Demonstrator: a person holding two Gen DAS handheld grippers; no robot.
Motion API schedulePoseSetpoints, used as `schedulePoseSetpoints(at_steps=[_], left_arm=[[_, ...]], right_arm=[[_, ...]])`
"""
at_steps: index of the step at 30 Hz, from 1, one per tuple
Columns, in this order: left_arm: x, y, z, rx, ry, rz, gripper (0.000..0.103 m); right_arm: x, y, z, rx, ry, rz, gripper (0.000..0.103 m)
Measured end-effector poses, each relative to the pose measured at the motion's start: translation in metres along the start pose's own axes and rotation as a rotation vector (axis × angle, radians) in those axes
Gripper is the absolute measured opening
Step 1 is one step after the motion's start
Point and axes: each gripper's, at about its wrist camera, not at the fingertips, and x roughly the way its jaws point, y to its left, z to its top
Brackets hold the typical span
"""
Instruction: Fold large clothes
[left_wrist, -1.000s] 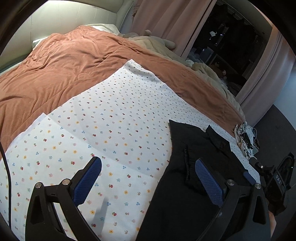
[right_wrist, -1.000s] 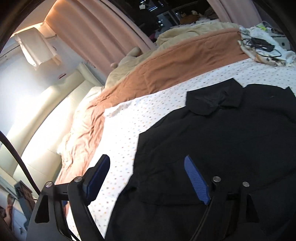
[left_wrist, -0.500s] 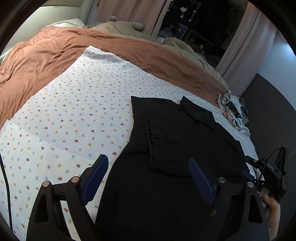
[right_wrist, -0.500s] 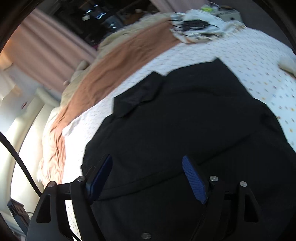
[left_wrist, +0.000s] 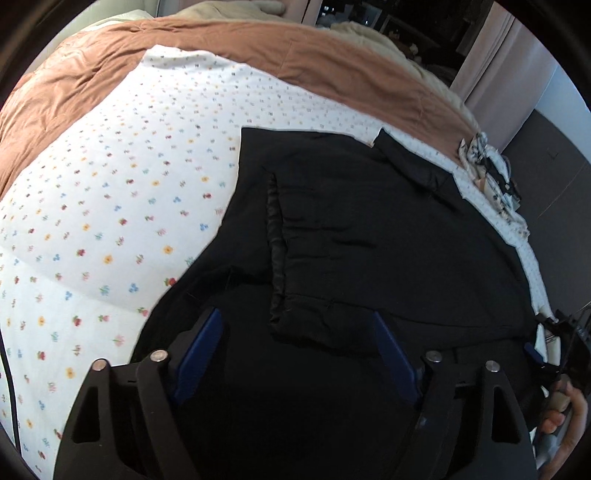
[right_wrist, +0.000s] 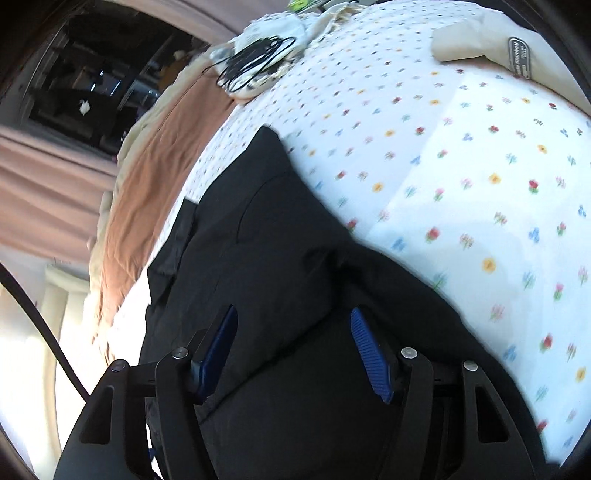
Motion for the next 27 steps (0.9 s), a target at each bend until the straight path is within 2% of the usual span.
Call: schedulePoseSetpoints(at_steps=[3,5,7,8,12,13,22,27], left_arm=[[0.008,0.000,-0.005,-0.016,0.009,-0.011,0.064],[0.008,-0.002,-0.006,0.003,-0.002,-0.011,0.042],[0.007,-0.003,-0.006,0.003,-0.006,-0.008,0.037],[0.005,-0.003,-0.006,0.004,-0.015,-0.009,0.032],[-0.004,-0.006,0.003,0.010,-0.040,-0.027,0.023],[-0.008,-0.008,0.007,0.022,-0.051,-0.025,0.016],[-0.025,-0.029,0.047,0.120,-0.115,0.014,0.014],[-0.002,-0.022,0.060,0.119,-0.100,0.068,0.014]], right_arm=[[-0.002,0.001,0.000,0.017,-0.008,0.009,0.058],[-0.001,-0.001,0.000,0.028,-0.007,0.014,0.047],[0.002,-0.005,0.003,0.038,0.000,0.023,0.039],[0.002,-0.006,0.003,0.037,0.004,0.026,0.037],[-0.001,-0.009,0.004,0.047,0.006,0.040,0.037],[-0.003,-0.010,0.003,0.049,0.007,0.042,0.037],[-0.002,-0.005,-0.002,0.044,0.022,0.051,0.037],[0.002,0.002,-0.003,0.020,0.036,0.040,0.037]])
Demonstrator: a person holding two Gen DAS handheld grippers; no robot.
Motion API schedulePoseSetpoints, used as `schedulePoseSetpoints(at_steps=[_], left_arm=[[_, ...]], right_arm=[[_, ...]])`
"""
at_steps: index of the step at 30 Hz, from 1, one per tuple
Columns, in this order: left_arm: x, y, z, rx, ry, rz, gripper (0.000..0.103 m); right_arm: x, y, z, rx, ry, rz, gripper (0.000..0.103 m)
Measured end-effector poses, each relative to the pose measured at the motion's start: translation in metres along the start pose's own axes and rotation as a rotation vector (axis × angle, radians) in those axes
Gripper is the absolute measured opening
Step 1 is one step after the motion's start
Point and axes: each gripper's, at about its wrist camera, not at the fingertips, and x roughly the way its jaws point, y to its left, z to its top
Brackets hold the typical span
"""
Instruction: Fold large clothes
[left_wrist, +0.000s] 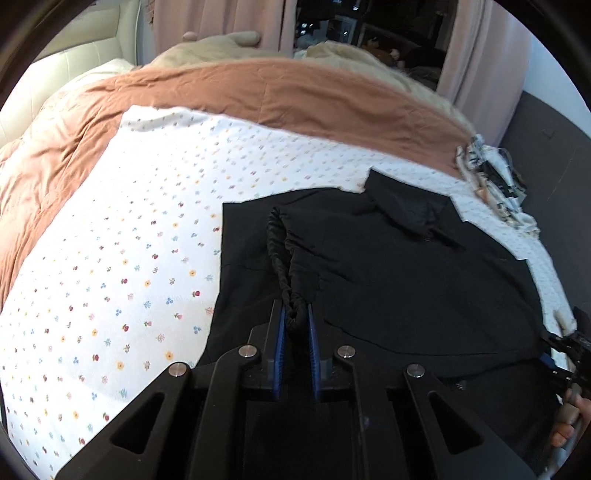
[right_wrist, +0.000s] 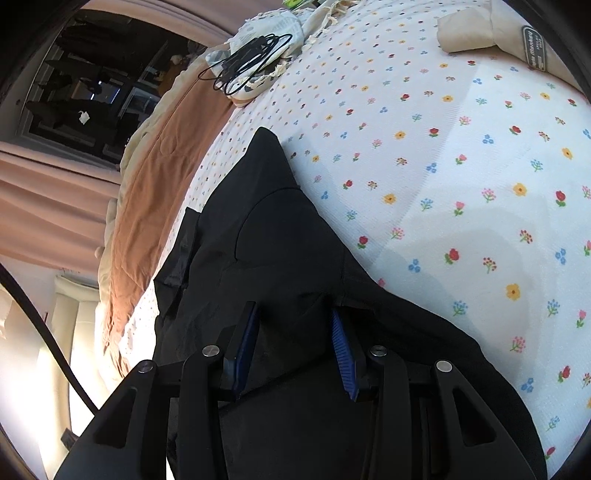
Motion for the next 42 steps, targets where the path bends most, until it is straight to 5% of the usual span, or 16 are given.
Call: schedulePoseSetpoints(at_steps=[4,9,12,13,14,25,32,35,42], left_arm=[[0.030,0.011,-0.008,-0.053,0.078,0.009,0.015],[0.032,0.018,-0.018,-0.109,0.116,0.018,0.022],[0.015,0.024,-0.016,-0.143,0.087,0.016,0.059],[0.010,0.025,-0.016,-0.149,0.076,0.001,0.089],[0.004,0.026,-0.016,-0.153,0.061,-0.013,0.103],[-0.102,0.036,-0.023,-0.097,-0.017,0.005,0.103],[-0.183,0.046,-0.043,-0.092,-0.098,-0.097,0.103],[-0.213,0.046,-0.055,-0.073,-0.121,-0.112,0.103],[-0.269,0.049,-0.086,-0.043,-0.187,-0.111,0.103]], right_arm=[[0.004,0.006,-0.004,-0.016,0.022,-0.011,0.038],[0.004,0.015,-0.005,-0.043,0.031,-0.004,0.059],[0.003,0.021,-0.009,-0.072,0.044,-0.004,0.068],[0.001,0.023,-0.011,-0.077,0.045,-0.003,0.069],[-0.001,0.025,-0.012,-0.083,0.044,0.000,0.070],[-0.051,0.031,-0.041,-0.154,-0.080,0.024,0.090],[-0.106,0.023,-0.083,-0.221,-0.155,0.039,0.091],[-0.134,0.021,-0.101,-0.254,-0.236,0.054,0.091],[-0.199,0.007,-0.134,-0.321,-0.253,0.061,0.091]])
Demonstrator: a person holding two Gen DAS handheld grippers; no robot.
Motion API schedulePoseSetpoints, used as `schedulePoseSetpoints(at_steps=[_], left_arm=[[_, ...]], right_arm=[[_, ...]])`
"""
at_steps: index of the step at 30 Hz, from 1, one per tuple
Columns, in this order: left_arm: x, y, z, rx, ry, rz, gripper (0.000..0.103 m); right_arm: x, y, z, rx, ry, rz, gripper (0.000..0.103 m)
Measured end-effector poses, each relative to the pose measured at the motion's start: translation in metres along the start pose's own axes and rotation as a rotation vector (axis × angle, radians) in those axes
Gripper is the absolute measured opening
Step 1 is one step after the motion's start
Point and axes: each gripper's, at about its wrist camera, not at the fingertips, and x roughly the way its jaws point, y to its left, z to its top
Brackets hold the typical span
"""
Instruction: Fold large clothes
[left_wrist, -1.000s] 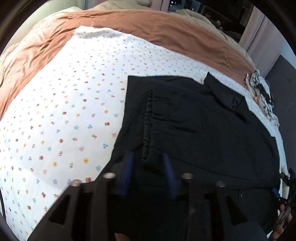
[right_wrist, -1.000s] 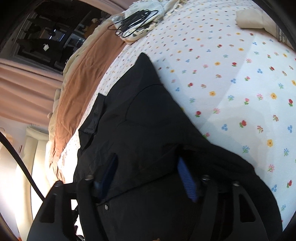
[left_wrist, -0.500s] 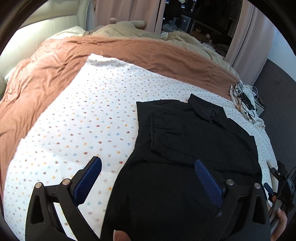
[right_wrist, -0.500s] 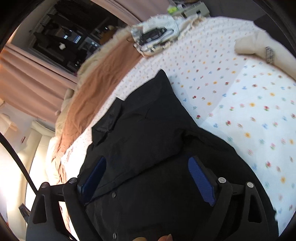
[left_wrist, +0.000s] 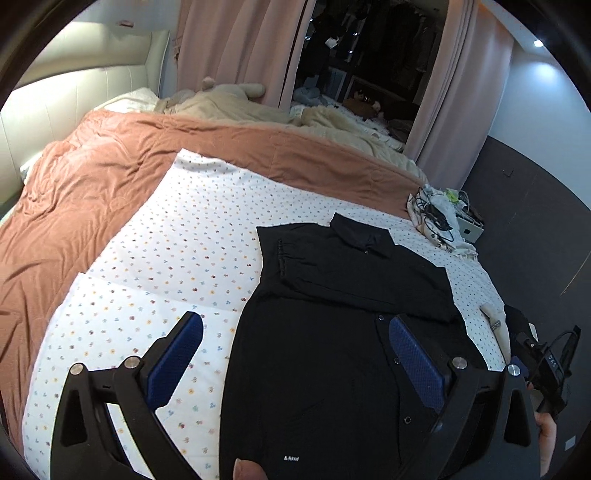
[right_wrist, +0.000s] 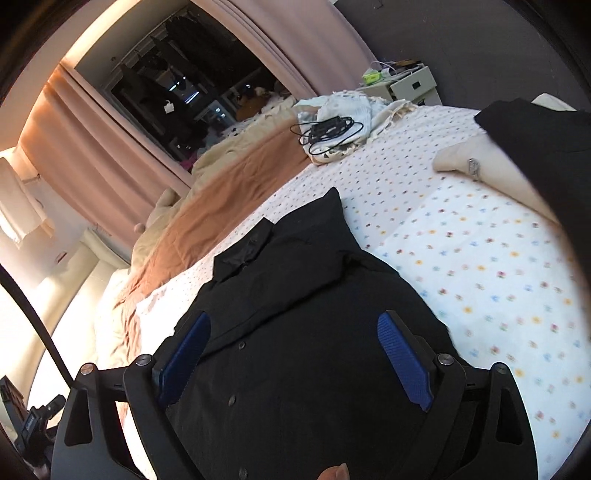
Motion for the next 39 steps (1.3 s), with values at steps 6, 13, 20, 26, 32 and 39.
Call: schedulePoseSetpoints(at_steps=[6,13,20,26,32,39], left_arm=[[-0.045,0.003,-0.027,-0.009,-0.095,0.013,0.103],[-0.088,0.005,-0.062,0.028,-0.177,0.005,0.103],[-0.120,0.013,-0.102,0.022,-0.165,-0.073,0.103],[-0.141,0.017,-0.134,0.023,-0.153,-0.083,0.103],[-0.145,0.033,-0.163,-0.060,-0.078,-0.066,0.103],[-0.142,0.042,-0.194,-0.094,-0.034,-0.093,0.103]], right_arm=[[-0.056,-0.005,-0.012,-0.056,-0.010,-0.076,0.091],[-0.112,-0.007,-0.031,-0.098,-0.008,-0.096,0.091],[-0.154,-0.005,-0.045,-0.180,-0.004,-0.124,0.091],[-0.179,-0.009,-0.062,-0.240,0.023,-0.137,0.091],[-0.205,-0.025,-0.076,-0.264,0.047,-0.142,0.091],[-0.221,-0.048,-0.091,-0.220,0.081,-0.104,0.091]])
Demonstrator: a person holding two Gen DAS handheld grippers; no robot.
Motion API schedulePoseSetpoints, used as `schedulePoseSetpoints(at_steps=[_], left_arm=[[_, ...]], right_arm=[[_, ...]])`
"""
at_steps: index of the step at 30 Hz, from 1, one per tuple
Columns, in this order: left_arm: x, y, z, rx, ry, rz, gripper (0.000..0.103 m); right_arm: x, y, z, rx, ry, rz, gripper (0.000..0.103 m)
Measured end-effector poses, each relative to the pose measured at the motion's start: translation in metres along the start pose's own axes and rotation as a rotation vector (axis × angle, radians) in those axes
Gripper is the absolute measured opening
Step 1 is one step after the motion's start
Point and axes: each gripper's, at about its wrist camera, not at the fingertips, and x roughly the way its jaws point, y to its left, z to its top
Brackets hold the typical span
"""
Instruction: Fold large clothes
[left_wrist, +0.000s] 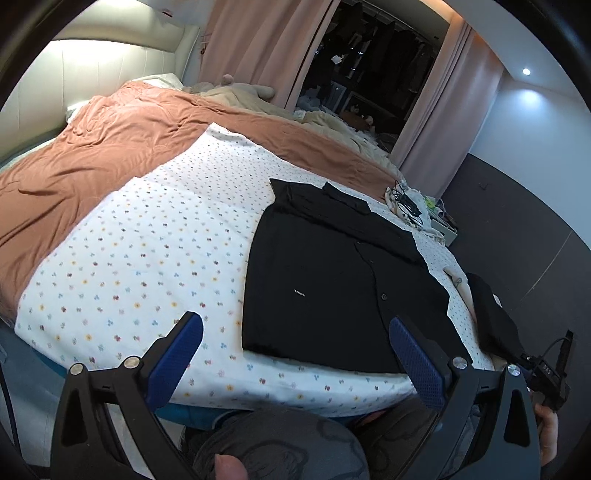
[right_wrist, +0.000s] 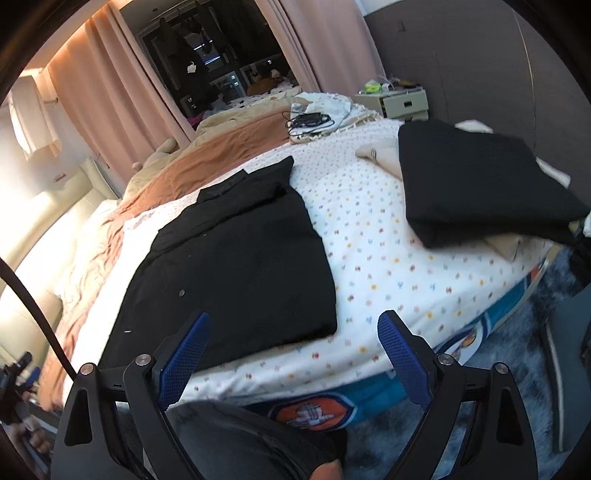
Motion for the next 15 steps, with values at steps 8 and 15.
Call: schedulePoseSetpoints(at_steps=[8,15], left_arm=[[0.035,0.013,-0.014,-0.024,0.081,-0.014,0.088],[0.085,0.030,-0.019,-0.071,0.194,0.021,0.061]], right_arm=[[0.018,-0.004,-0.012,0.048,0.058,0.042,0.089],[0.057,-0.017,-0.011,0.152,0.127,0.066,0.060]])
